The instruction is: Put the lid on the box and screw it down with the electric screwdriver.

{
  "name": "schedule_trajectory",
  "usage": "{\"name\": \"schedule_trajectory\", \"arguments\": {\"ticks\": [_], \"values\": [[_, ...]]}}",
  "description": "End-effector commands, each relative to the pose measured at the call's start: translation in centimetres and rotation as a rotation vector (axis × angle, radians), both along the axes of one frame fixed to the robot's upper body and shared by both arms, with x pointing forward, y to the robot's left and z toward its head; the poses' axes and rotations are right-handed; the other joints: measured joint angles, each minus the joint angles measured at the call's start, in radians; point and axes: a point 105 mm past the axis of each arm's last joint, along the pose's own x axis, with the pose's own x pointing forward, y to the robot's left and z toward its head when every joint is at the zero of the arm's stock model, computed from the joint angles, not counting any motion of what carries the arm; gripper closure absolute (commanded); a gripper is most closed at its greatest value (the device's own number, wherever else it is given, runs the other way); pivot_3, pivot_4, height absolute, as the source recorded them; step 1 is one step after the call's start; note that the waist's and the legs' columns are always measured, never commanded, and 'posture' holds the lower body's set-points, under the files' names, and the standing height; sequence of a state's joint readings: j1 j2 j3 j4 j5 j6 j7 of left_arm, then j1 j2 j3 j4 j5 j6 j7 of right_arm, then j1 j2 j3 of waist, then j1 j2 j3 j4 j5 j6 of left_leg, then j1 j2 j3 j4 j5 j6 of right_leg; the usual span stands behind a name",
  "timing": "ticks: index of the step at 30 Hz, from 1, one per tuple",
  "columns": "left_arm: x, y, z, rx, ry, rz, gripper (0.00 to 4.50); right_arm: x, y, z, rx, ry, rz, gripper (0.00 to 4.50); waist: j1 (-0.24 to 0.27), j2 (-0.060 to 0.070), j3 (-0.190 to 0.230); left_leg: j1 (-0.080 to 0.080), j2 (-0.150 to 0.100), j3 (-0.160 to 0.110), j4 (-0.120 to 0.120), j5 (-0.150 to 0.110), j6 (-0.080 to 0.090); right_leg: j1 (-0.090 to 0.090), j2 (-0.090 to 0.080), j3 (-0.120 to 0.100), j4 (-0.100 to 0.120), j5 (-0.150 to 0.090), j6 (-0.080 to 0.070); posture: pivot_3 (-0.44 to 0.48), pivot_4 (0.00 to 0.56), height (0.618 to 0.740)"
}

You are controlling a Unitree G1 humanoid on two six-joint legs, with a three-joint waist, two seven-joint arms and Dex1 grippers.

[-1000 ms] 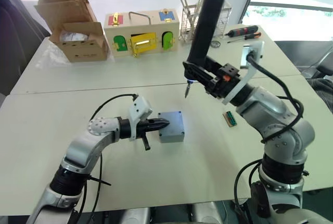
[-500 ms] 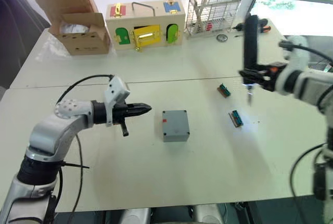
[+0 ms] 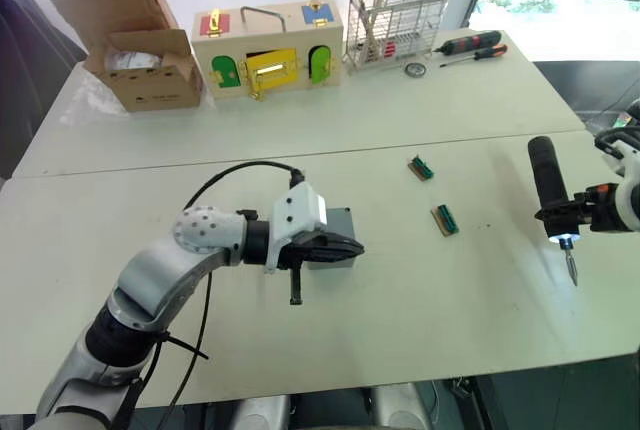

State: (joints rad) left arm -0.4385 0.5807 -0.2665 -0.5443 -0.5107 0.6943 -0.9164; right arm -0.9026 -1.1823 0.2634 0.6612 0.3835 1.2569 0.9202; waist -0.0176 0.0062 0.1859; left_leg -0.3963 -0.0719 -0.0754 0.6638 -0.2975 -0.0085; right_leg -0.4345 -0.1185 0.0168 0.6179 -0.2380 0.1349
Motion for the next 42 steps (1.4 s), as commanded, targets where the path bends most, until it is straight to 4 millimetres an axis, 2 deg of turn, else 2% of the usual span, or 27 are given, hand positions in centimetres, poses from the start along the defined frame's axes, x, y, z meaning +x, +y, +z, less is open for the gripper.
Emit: {"name": "schedule_trajectory", "arguments": {"ticks": [1,8,10,14,15,17,20,21,24,26,27,29,31,33,34,37,42], "values": [[-0.6,0.0,0.6,-0.017,-0.022,-0.001,4.50,0.8,-0.7,0.9,-0.035,-0.030,0.019,2.71,0.003,0.000,0.000,0.000,0.000,0.000,0.001,0.000,0.000,0.001,0.000,0.000,0.000,0.000,0.001,0.000,0.150,0.734],[-0.1,1.0,0.3,-0.037,0.024,0.073,4.50,1.4,-0.7,-0.4,-0.037,0.009,0.033,2.71,0.008,0.000,0.000,-0.001,0.000,-0.001,0.002,0.003,-0.005,0.001,-0.001,0.000,-0.001,0.001,0.002,0.000,0.150,0.734],[0.7,1.9,0.3,-0.060,0.043,0.139,4.50,1.5,-0.6,-0.8,-0.032,0.022,0.030,1.67,0.007,0.000,0.000,-0.002,0.000,-0.002,0.002,0.003,-0.005,0.000,-0.001,0.000,-0.002,0.001,0.002,0.000,0.150,0.734],[1.7,3.8,-0.1,-0.059,0.075,0.233,4.50,1.9,-0.4,-0.9,-0.039,0.010,0.029,0.26,0.007,0.000,0.000,-0.001,0.000,-0.003,0.003,0.003,-0.006,0.001,-0.001,0.000,-0.001,0.002,0.002,0.000,0.150,0.734],[1.9,4.3,-0.4,-0.048,0.079,0.255,4.50,2.1,-0.5,-0.9,-0.054,-0.005,0.031,0.03,0.006,0.000,0.000,-0.001,-0.001,-0.003,0.003,0.003,-0.006,0.002,-0.001,0.000,-0.001,0.002,0.002,0.000,0.150,0.734],[2.7,5.9,-1.0,-0.019,0.082,0.325,4.50,2.8,-0.9,0.2,-0.109,-0.086,0.054,0.03,0.007,0.000,0.000,0.001,-0.001,-0.003,0.003,0.003,-0.006,0.004,-0.001,0.000,-0.001,0.002,0.002,0.000,0.150,0.734],[4.0,8.4,-1.7,0.004,0.084,0.440,4.50,4.2,-0.5,3.6,-0.245,-0.282,0.190,0.03,0.005,0.000,0.000,0.002,-0.001,-0.002,0.003,0.003,-0.006,0.004,-0.001,0.000,0.000,0.002,0.003,0.000,0.150,0.734],[4.3,9.0,-1.8,0.005,0.087,0.464,4.50,4.5,0.4,4.8,-0.260,-0.353,0.248,0.03,0.006,0.000,0.000,0.002,-0.001,-0.003,0.003,0.003,-0.006,0.003,0.000,0.000,0.001,0.002,0.003,0.000,0.150,0.734],[5.2,10.5,-2.3,0.011,0.099,0.529,4.50,4.2,5.8,8.0,-0.205,-0.605,0.496,0.03,0.006,0.000,0.000,0.002,0.000,-0.003,0.002,0.003,-0.006,0.003,0.000,-0.001,0.001,0.002,0.003,0.000,0.150,0.734],[5.5,11.0,-2.8,0.018,0.108,0.542,4.50,2.4,9.6,8.2,-0.128,-0.690,0.656,0.03,0.007,0.000,-0.001,0.002,0.000,-0.003,0.002,0.003,-0.006,0.003,0.000,-0.001,0.001,0.002,0.003,0.000,0.150,0.734],[5.6,11.0,-3.0,0.031,0.110,0.541,4.50,0.9,11.8,7.3,-0.059,-0.681,0.742,0.03,0.007,-0.001,-0.001,0.002,0.000,-0.004,0.002,0.003,-0.006,0.004,0.000,-0.002,0.001,0.002,0.003,0.000,0.150,0.734],[5.8,10.9,-3.4,0.052,0.109,0.534,4.50,-1.3,15.0,5.6,0.027,-0.652,0.865,0.03,0.011,-0.001,-0.001,0.003,0.001,-0.005,0.002,0.003,-0.006,0.005,0.000,-0.002,0.001,0.002,0.003,0.000,0.150,0.734],[6.1,10.5,-3.7,0.070,0.096,0.531,4.50,-3.5,17.7,2.9,0.060,-0.592,0.976,0.03,0.016,-0.002,-0.001,0.003,0.001,-0.006,0.003,0.002,-0.005,0.006,0.000,-0.002,0.001,0.002,0.003,0.000,0.150,0.734],[6.3,9.2,-4.2,0.073,0.099,0.515,4.50,-5.7,20.4,-0.3,0.119,-0.534,1.069,0.03,0.028,-0.002,-0.002,0.003,0.000,-0.006,0.004,0.000,-0.001,0.006,-0.001,-0.002,0.001,0.003,0.003,0.000,0.150,0.734],[6.3,8.6,-4.4,0.081,0.100,0.497,4.50,-6.4,21.3,-1.2,0.148,-0.522,1.089,0.03,0.030,-0.003,-0.002,0.004,0.000,-0.006,0.004,0.000,-0.001,0.007,-0.001,-0.001,0.001,0.003,0.004,0.000,0.150,0.734],[5.9,7.3,-4.6,0.087,0.111,0.438,4.50,-6.5,22.6,-2.5,0.168,-0.528,1.085,0.03,0.030,-0.003,-0.002,0.004,-0.001,-0.006,0.005,0.001,-0.001,0.008,-0.001,-0.001,0.001,0.003,0.004,0.000,0.150,0.734],[5.8,6.1,-5.2,0.117,0.107,0.380,4.50,-5.6,24.3,-4.0,0.170,-0.554,1.067,0.03,0.028,-0.004,-0.003,0.004,0.000,-0.006,0.004,0.003,-0.007,0.007,0.000,-0.002,0.001,0.004,0.004,0.000,0.150,0.734]]}}
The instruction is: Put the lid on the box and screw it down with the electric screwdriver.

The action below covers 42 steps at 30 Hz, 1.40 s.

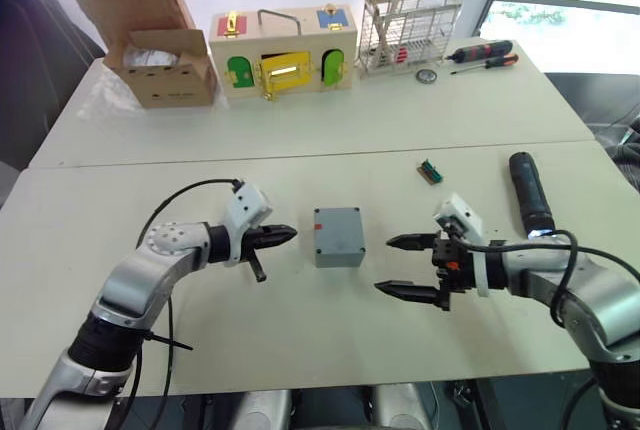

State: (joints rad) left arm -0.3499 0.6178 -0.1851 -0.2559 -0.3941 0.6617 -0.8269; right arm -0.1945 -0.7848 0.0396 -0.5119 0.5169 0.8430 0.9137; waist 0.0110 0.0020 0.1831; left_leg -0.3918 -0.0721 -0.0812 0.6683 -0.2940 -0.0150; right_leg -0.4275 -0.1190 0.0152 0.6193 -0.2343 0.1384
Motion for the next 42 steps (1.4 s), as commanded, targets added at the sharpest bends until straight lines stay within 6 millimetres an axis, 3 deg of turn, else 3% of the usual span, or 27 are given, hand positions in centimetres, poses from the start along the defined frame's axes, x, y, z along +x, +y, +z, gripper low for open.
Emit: {"name": "schedule_trajectory", "arguments": {"ticks": [1,11,17,20,23,27,31,36,42], "values": [[0.1,-0.6,0.2,0.032,-0.037,-0.047,4.50,0.8,1.2,-0.2,0.009,-0.057,-0.005,0.03,0.000,0.000,0.000,0.000,0.000,0.000,0.000,0.000,-0.001,0.000,0.000,0.000,0.000,0.000,0.000,0.000,0.150,0.734],[2.4,-3.5,-0.6,0.057,-0.079,-0.169,4.50,-0.1,3.7,-0.5,0.074,-0.022,0.056,0.03,-0.001,-0.001,0.000,0.000,-0.001,0.000,0.000,0.000,0.000,0.001,0.000,0.000,0.000,0.000,0.000,0.000,0.150,0.734],[4.2,-5.5,-0.6,0.005,-0.089,-0.168,4.50,-2.3,4.2,-0.5,0.053,0.029,0.108,0.03,0.003,-0.001,0.000,0.000,-0.001,0.000,0.001,0.001,-0.001,0.000,0.001,-0.001,0.001,0.000,0.000,0.000,0.150,0.734],[4.9,-4.7,-1.1,0.037,-0.108,-0.128,4.50,-2.7,3.8,-0.1,0.028,0.019,0.097,0.03,-0.002,-0.002,-0.001,0.000,-0.002,0.000,0.001,0.000,0.000,0.000,0.000,-0.001,0.001,0.000,0.000,0.000,0.150,0.734],[5.3,-3.0,-0.9,0.049,-0.126,-0.059,4.50,-2.0,2.0,0.2,-0.054,-0.028,0.054,0.03,-0.001,-0.002,-0.001,0.000,-0.002,0.000,0.001,0.000,0.000,0.000,0.001,-0.001,0.001,0.000,0.000,0.000,0.150,0.734],[4.0,-0.2,-0.2,0.059,-0.138,0.002,4.50,-0.1,-0.6,0.7,-0.142,-0.101,0.009,0.03,-0.009,-0.002,-0.001,0.000,-0.001,0.000,0.001,0.000,0.001,-0.001,0.001,0.000,0.001,0.000,0.000,0.000,0.150,0.734],[1.3,0.4,0.0,0.059,-0.105,-0.012,4.50,1.6,-1.0,0.4,-0.169,-0.169,0.027,0.03,-0.010,-0.002,-0.001,0.000,0.000,0.001,0.000,0.000,0.000,-0.001,0.001,0.000,0.002,0.000,0.000,0.000,0.150,0.734],[-2.1,-0.1,-0.4,0.062,-0.053,-0.046,4.50,2.1,0.2,-0.4,-0.156,-0.173,0.117,0.03,-0.001,-0.002,-0.001,0.000,0.000,0.001,0.001,0.000,0.001,0.000,0.000,0.000,0.001,0.000,0.000,0.000,0.150,0.734],[-1.4,-2.4,-0.4,0.001,-0.057,-0.025,4.50,1.1,1.8,-0.7,-0.116,-0.135,0.176,0.03,0.003,-0.002,-0.001,0.000,0.000,0.000,0.001,0.000,0.001,0.000,0.000,0.000,0.002,0.000,0.000,0.000,0.150,0.734]]}}
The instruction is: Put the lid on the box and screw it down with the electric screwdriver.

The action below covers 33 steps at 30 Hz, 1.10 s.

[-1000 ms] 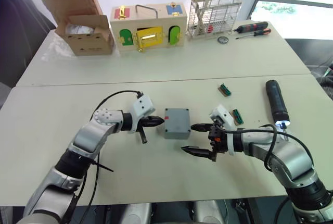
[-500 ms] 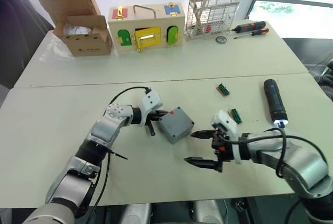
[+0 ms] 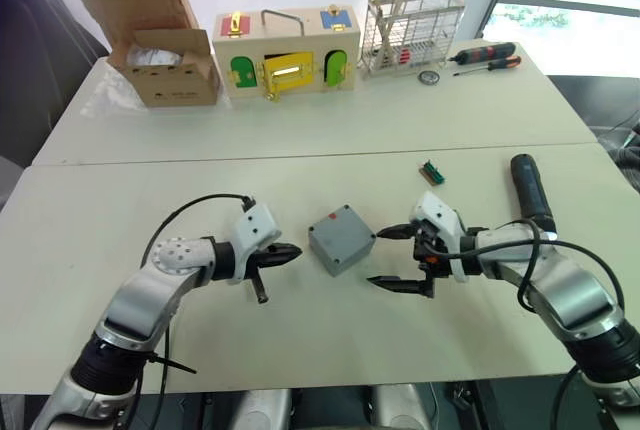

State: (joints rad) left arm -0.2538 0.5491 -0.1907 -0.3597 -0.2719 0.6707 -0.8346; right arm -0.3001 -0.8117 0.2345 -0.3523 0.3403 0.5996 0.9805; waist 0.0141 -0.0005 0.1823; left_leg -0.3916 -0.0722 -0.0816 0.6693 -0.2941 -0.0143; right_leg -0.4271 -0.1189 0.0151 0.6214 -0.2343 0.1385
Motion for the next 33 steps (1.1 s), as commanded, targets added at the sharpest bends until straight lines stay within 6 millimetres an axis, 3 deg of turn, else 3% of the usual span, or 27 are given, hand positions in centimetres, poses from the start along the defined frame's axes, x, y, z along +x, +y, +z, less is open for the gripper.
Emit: {"name": "schedule_trajectory", "arguments": {"ticks": [1,7,13,16,20,23,26,29,33], "values": [[0.5,-1.6,0.9,-0.039,-0.039,-0.015,4.50,-0.8,1.2,0.8,0.026,-0.013,0.050,0.03,-0.001,0.000,0.000,0.000,0.000,0.000,0.000,0.000,-0.001,0.000,0.000,0.000,0.000,0.000,0.000,0.000,0.150,0.734],[1.3,-2.8,0.8,-0.056,-0.044,-0.027,4.50,-1.5,2.0,0.7,0.062,-0.002,0.013,0.03,-0.002,0.000,0.000,0.000,0.000,0.000,0.000,0.001,-0.001,0.000,0.000,0.000,0.000,0.000,0.000,0.000,0.150,0.734],[1.2,-2.7,0.8,-0.054,-0.038,-0.040,4.50,-1.4,1.7,0.8,0.060,-0.025,-0.040,0.03,-0.002,0.000,0.000,0.000,0.000,0.000,0.000,0.001,-0.001,0.000,0.000,0.000,0.000,0.000,0.000,0.000,0.150,0.734],[1.1,-1.9,0.4,-0.033,-0.034,-0.032,4.50,-1.1,0.6,1.3,0.035,-0.047,-0.075,0.03,-0.002,0.000,0.000,0.000,0.000,0.000,0.000,0.001,-0.001,0.000,0.000,0.000,0.000,0.000,0.000,0.000,0.150,0.734],[1.6,0.4,1.0,0.010,-0.068,0.019,4.50,-0.7,-2.8,4.0,0.019,-0.061,-0.189,0.03,-0.001,0.000,0.000,0.000,0.000,0.000,0.000,0.001,-0.001,0.000,0.000,0.000,0.000,0.000,0.000,0.000,0.150,0.734],[2.1,1.4,3.2,-0.031,-0.095,0.038,4.50,0.9,-6.5,6.7,0.070,-0.073,-0.350,0.03,-0.001,0.000,0.000,0.000,0.000,0.000,0.000,-0.002,0.004,0.000,0.000,0.000,0.000,0.000,0.000,0.000,0.150,0.734],[2.3,1.1,5.5,-0.102,-0.119,0.029,4.50,2.8,-9.0,8.3,0.175,-0.105,-0.461,0.03,0.000,0.000,0.000,0.000,0.000,0.000,0.000,-0.002,0.004,0.000,0.000,0.000,0.000,0.000,0.000,0.000,0.150,0.734],[2.3,-0.2,7.2,-0.151,-0.148,-0.006,4.50,6.4,-10.6,7.8,0.268,-0.178,-0.603,0.03,-0.003,-0.002,-0.002,0.000,0.000,0.000,0.000,-0.002,0.003,0.000,0.000,0.000,0.000,0.000,0.000,0.000,0.150,0.734],[2.0,-1.1,7.7,-0.182,-0.145,-0.041,4.50,9.5,-10.5,6.0,0.275,-0.223,-0.677,0.03,-0.015,-0.002,-0.002,0.001,0.000,0.003,-0.001,0.001,-0.001,-0.001,0.000,0.001,0.000,0.000,0.000,0.000,0.150,0.734]]}}
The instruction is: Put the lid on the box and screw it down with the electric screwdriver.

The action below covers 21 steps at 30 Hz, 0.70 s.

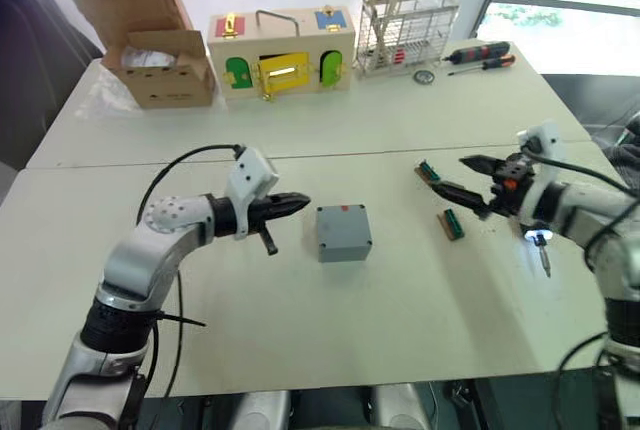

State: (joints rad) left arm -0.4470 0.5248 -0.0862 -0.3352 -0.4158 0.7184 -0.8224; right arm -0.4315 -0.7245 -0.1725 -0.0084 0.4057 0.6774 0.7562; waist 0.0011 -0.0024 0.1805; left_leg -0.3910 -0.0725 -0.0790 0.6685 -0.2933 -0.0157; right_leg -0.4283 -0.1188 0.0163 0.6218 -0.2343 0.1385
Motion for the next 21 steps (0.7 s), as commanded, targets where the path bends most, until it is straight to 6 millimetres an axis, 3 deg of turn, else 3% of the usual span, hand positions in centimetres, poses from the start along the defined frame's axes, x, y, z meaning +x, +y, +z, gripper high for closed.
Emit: {"name": "schedule_trajectory", "arguments": {"ticks": [1,2,5,11,21], "values": [[-0.6,-0.6,1.2,-0.032,-0.023,-0.035,4.50,2.2,-0.1,-0.1,-0.022,-0.076,-0.059,0.03,-0.009,0.000,0.000,0.000,0.000,0.000,0.000,0.000,0.000,0.000,0.000,0.000,0.000,0.000,0.000,0.000,0.150,0.734],[-0.7,-0.7,1.2,-0.035,-0.022,-0.040,4.50,2.7,0.0,-0.4,-0.024,-0.083,-0.069,0.03,-0.012,0.000,0.000,0.000,0.000,0.000,0.000,0.000,0.000,0.000,0.000,0.000,0.000,0.000,0.000,0.000,0.150,0.734],[-1.0,-1.0,1.5,-0.036,-0.024,-0.052,4.50,3.9,0.3,-1.2,-0.033,-0.098,-0.083,0.78,-0.015,0.000,0.000,0.000,0.000,0.000,0.000,0.000,0.000,-0.001,0.000,0.000,0.000,0.000,0.000,0.000,0.150,0.734],[-1.5,-1.2,1.5,-0.038,-0.013,-0.063,4.50,5.0,0.8,-1.4,-0.036,-0.133,-0.093,2.92,-0.014,0.000,0.000,0.000,0.000,0.000,0.000,0.000,0.000,-0.001,0.000,0.001,0.000,0.000,0.000,0.000,0.150,0.734],[-2.0,-1.1,1.0,-0.004,-0.004,-0.062,4.50,5.7,0.7,-1.9,-0.034,-0.130,-0.114,2.92,-0.015,0.000,0.000,0.000,0.000,0.000,0.000,0.000,0.000,-0.001,0.000,0.001,0.001,0.000,0.000,0.000,0.150,0.734]]}}
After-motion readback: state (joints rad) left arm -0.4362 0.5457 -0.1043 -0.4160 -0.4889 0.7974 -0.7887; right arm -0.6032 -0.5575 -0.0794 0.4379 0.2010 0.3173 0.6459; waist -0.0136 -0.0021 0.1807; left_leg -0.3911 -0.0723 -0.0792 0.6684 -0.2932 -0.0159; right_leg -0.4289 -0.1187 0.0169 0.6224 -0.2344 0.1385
